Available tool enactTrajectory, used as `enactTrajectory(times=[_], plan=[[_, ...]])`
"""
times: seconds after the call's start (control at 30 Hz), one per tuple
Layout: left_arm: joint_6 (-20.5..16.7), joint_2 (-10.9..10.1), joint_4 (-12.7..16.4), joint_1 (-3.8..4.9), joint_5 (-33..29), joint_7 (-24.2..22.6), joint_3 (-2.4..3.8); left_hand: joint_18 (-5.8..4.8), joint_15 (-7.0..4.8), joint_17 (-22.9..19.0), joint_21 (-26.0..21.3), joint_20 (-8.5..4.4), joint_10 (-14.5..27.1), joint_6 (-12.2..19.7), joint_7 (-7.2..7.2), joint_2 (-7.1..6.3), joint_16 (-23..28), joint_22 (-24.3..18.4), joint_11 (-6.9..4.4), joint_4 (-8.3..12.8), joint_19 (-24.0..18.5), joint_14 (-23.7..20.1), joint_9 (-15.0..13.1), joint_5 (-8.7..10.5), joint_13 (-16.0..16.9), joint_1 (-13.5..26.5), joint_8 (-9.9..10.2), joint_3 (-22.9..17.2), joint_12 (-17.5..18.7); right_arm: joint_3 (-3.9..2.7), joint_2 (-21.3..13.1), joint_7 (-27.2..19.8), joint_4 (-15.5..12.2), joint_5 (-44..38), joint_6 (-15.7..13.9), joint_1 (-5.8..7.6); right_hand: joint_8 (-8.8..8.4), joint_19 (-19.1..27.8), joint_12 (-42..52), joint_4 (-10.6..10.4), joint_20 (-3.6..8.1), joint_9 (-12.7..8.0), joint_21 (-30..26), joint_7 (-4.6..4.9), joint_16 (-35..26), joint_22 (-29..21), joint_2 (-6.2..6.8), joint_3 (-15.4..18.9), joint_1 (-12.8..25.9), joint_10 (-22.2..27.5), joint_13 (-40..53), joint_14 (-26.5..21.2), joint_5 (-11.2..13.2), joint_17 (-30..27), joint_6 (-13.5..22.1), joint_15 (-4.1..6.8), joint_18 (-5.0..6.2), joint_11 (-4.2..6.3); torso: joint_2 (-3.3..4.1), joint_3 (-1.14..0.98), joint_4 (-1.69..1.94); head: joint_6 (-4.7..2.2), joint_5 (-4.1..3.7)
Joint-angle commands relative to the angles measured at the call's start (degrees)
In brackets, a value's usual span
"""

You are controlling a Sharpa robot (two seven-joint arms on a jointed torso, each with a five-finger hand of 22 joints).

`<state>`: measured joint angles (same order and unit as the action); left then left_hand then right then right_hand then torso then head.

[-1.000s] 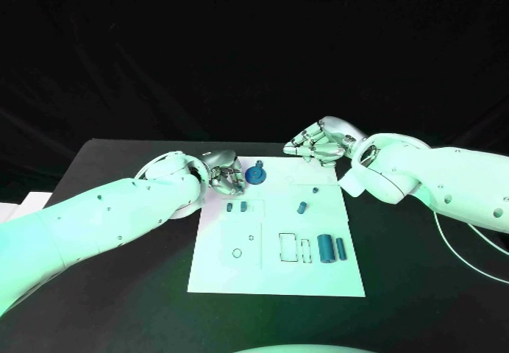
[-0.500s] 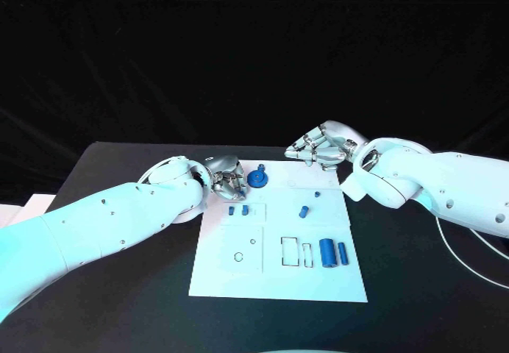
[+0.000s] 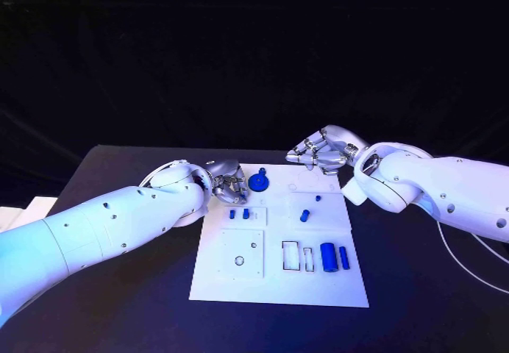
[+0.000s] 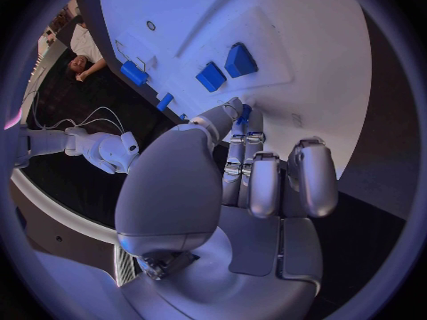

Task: Assemble the parts on the task board

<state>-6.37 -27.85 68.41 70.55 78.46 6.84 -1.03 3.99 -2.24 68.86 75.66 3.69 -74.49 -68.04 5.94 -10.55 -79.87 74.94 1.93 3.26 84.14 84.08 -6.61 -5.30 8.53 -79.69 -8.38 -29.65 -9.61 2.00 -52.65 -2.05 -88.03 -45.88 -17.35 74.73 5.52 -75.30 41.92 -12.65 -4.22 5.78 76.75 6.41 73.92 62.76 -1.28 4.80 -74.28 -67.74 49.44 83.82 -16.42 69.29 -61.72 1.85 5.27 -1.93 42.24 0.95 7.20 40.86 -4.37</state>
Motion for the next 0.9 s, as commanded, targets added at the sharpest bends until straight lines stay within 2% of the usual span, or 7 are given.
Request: enactTrajectory(times=[0.03,0.17,0.27,0.43,0.7,0.9], plan=[[1.4,0.2,0.1,-0.23,0.1,0.0,-0.14,-0.75,-0.23,-0.2,-0.2,-0.34,1.1,1.0,0.0,-0.06,-0.1,7.4,0.02,0.0,1.6,2.1,0.2,-0.37,0.1,1.0,0.6,0.6,-0.1,0.0,0.1,-0.6,0.0,-0.3,0.5,-0.03,-0.17,0.3,-0.2,0.1,0.19,0.1,-0.2,0.29,-0.3,-0.1,0.06,0.3,-0.5,0.5,-0.1,2.1,-0.2,0.0,0.1,0.37,0.43,0.01,0.03,0.01,0.0,-0.05,0.13],[1.6,0.2,0.0,-0.23,0.1,0.1,-0.14,-0.56,0.69,-0.7,-1.5,0.2,4.7,2.8,0.8,-0.68,0.0,6.8,1.18,-0.2,1.2,2.0,0.7,-1.02,-0.6,2.2,1.5,1.4,1.5,0.0,0.1,-0.6,0.0,-0.3,0.5,-0.03,-0.17,0.4,-0.3,0.0,0.19,0.1,-0.3,0.29,-0.5,-0.2,-0.02,0.3,-0.5,0.5,-0.2,2.1,-0.1,-0.2,0.1,0.37,0.45,0.01,-0.01,0.0,0.02,0.26,0.12],[1.7,0.2,-0.1,-0.23,0.1,0.2,-0.14,-0.44,1.13,-0.9,-2.2,0.59,6.2,3.6,1.16,-0.98,0.1,6.4,1.76,-0.2,1.0,1.9,1.0,-1.18,-1.0,2.5,2.0,1.6,2.2,0.0,0.1,-0.6,0.0,-0.3,0.5,-0.03,-0.17,0.4,-0.3,0.0,0.19,0.1,-0.3,0.29,-0.5,-0.2,-0.02,0.3,-0.5,0.5,-0.2,2.1,-0.1,-0.2,0.1,0.37,0.45,0.01,0.0,0.0,0.03,0.01,0.18],[1.8,0.1,-0.1,-0.23,0.1,0.2,-0.14,-0.37,1.37,-1.1,-2.6,0.85,6.9,4.0,1.38,-1.17,0.1,6.2,2.05,-0.1,0.9,1.9,1.1,-1.22,-1.2,2.7,2.2,1.9,2.5,0.0,0.1,-0.6,0.0,-0.3,0.5,-0.03,-0.17,0.4,-0.3,0.0,0.19,0.1,-0.3,0.29,-0.5,-0.2,-0.02,0.3,-0.5,0.5,-0.2,2.1,-0.1,-0.2,0.1,0.37,0.45,0.01,0.03,-0.02,-0.08,0.06,0.45],[1.5,0.0,-0.1,-0.23,-0.1,-0.1,-0.14,-0.37,1.45,-1.2,-2.6,0.94,7.1,4.0,1.44,-1.24,0.1,6.2,2.13,-0.1,0.9,1.9,1.2,-1.21,-1.3,2.8,2.3,2.0,2.6,0.0,0.1,-0.6,0.0,-0.4,0.5,-0.03,-0.17,0.4,-0.3,0.0,0.19,0.1,-0.3,0.29,-0.5,-0.2,-0.05,0.4,-0.5,0.4,-0.2,2.1,-0.1,-0.1,0.1,0.38,0.44,0.01,0.03,-0.02,-0.04,0.37,0.54],[1.0,-0.2,0.0,-0.23,-0.2,-0.1,-0.13,-0.35,1.57,-1.6,-2.7,1.07,7.5,4.3,1.61,-1.41,0.3,6.2,2.28,-0.1,0.9,1.8,1.3,-1.26,-1.4,2.8,2.4,2.2,2.7,0.0,0.0,-0.6,0.1,-0.4,0.4,-0.03,-0.17,0.4,-0.4,0.0,0.19,0.1,-0.3,0.29,-0.5,-0.2,-0.06,0.4,-0.5,0.5,-0.3,2.1,-0.1,-0.2,0.1,0.38,0.45,0.01,0.02,0.02,-0.02,0.09,0.52]])
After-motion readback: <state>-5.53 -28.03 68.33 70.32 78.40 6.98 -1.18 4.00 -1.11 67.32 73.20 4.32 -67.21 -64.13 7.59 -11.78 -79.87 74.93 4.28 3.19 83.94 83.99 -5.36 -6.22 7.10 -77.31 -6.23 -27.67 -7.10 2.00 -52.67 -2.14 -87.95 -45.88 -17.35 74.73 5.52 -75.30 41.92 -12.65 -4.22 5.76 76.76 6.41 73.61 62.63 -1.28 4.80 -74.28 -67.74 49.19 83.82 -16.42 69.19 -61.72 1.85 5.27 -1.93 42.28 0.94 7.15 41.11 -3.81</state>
